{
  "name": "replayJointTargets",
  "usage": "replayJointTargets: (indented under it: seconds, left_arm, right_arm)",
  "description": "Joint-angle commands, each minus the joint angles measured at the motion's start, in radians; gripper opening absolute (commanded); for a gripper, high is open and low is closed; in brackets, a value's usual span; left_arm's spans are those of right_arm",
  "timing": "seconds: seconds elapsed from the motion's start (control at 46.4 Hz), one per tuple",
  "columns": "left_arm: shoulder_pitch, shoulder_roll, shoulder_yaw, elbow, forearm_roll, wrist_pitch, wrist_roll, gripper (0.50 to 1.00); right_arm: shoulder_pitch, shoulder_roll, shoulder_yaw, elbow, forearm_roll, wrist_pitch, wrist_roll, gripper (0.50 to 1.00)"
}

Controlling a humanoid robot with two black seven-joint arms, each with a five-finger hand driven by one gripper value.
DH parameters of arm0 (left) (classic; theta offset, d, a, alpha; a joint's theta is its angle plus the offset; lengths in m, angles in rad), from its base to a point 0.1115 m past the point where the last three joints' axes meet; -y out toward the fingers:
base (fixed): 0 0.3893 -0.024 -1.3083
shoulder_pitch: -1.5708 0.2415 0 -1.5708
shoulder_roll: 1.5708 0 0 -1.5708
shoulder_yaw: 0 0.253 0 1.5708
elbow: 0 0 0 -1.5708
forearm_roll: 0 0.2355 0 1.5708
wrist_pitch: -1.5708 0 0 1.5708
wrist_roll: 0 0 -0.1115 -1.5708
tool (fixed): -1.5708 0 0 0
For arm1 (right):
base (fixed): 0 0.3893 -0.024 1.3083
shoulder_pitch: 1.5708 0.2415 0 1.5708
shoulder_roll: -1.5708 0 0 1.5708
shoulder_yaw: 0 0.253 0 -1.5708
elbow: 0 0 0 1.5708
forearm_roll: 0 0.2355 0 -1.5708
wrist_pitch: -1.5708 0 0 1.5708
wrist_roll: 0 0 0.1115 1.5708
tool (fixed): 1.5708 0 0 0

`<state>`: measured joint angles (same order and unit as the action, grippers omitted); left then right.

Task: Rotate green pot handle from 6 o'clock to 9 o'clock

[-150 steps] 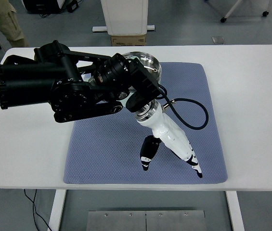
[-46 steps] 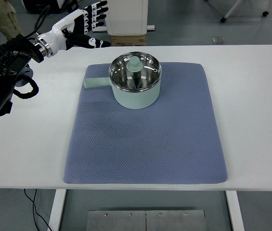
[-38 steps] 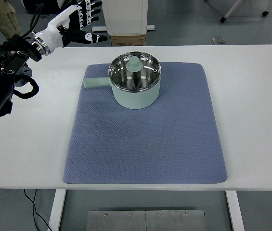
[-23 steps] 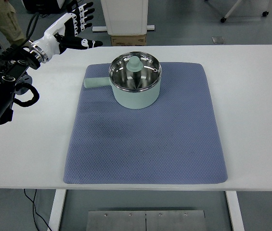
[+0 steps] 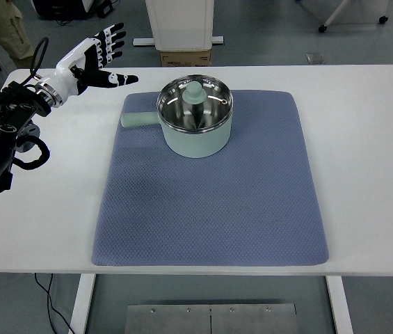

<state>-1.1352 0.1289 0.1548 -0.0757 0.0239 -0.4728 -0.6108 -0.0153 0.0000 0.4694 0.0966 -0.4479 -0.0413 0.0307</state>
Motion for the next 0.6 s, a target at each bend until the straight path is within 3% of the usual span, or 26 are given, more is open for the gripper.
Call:
replayJointTargets:
  seconds: [0.0,0.582]
  left_arm:
    - [0.018,0.0,-0.003,0.001,-0.004,0.0,0.0,1.0]
    - [0.072,-0.012,-0.087,-0.024,-0.366,-0.004,0.0,1.0]
  right_arm:
    - [0.0,0.0,0.0,0.0,0.0,0.0,0.0,1.0]
    - [0.0,0.0,0.0,0.0,0.0,0.0,0.0,1.0]
